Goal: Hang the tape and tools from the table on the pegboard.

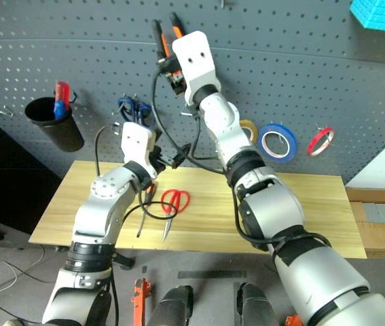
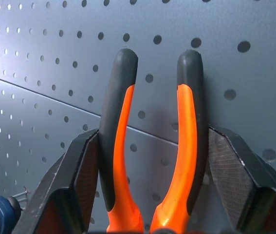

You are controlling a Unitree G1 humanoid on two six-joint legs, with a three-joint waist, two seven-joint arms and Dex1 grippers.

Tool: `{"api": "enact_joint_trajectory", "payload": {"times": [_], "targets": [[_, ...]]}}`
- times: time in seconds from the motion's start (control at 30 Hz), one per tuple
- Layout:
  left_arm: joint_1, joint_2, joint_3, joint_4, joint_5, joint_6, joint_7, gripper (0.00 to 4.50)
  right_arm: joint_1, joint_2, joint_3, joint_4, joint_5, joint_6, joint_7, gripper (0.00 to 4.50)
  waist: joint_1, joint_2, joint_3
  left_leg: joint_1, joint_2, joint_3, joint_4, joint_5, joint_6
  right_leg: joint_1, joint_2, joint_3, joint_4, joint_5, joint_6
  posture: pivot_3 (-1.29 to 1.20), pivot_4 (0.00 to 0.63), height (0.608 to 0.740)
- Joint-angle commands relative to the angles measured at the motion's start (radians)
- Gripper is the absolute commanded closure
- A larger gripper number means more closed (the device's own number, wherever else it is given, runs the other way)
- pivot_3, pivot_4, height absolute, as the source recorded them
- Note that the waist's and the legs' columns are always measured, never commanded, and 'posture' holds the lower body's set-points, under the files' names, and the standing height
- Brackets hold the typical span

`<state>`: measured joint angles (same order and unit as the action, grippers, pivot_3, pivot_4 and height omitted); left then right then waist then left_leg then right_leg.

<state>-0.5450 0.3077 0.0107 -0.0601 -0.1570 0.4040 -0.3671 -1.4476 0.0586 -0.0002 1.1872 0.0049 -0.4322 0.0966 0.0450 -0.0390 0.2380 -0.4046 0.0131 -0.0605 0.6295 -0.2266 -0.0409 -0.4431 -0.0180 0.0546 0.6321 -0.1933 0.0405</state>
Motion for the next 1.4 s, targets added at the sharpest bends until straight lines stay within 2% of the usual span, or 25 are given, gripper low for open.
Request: {"api": "enact_joint_trajectory", "payload": {"times": [0.03,0.37,0.63,1.03,1.4], "targets": [[-0.011,-0.009,0.001,-0.049,-0.008,0.008,0.005,0.0,-0.002,-0.006,-0.055,-0.013,0.017,-0.059,-0.089,1.73,0.004,0.001,0.003,0.0,0.0,-0.001,0.0,0.001,0.0,0.001,0.0,-0.001,0.0,0.0,0.0,0.25,0.247,0.74],[0.066,-0.009,0.005,-0.168,-0.014,0.1,0.02,0.0,0.096,0.08,-0.056,0.021,-0.032,-0.137,-0.288,1.73,0.008,0.002,0.012,0.001,-0.001,-0.009,0.0,0.002,0.001,0.001,-0.001,-0.009,0.008,-0.004,-0.005,0.28,0.262,0.74],[0.088,-0.007,0.023,-0.195,-0.018,0.136,0.032,0.0,0.157,0.086,-0.042,0.017,-0.066,-0.152,-0.323,1.73,0.008,0.004,0.015,0.005,-0.001,-0.014,-0.001,0.002,0.001,0.004,-0.001,-0.014,0.014,-0.013,-0.01,0.28,0.283,0.74],[0.097,-0.007,0.033,-0.2,-0.017,0.14,0.034,0.0,0.026,0.071,-0.08,0.033,-0.062,-0.192,-0.446,1.73,0.01,0.005,0.028,0.004,-0.002,-0.016,-0.002,0.002,0.001,0.004,-0.001,-0.015,0.013,-0.014,-0.01,0.28,0.284,0.74],[0.137,0.005,0.053,-0.25,-0.017,0.176,0.041,0.0,0.053,0.142,-0.074,0.04,-0.056,-0.196,-0.466,1.73,0.008,0.006,0.044,0.003,-0.002,-0.016,-0.002,0.002,0.001,0.003,-0.002,-0.015,0.013,-0.014,-0.01,0.31,0.295,0.74]]}}
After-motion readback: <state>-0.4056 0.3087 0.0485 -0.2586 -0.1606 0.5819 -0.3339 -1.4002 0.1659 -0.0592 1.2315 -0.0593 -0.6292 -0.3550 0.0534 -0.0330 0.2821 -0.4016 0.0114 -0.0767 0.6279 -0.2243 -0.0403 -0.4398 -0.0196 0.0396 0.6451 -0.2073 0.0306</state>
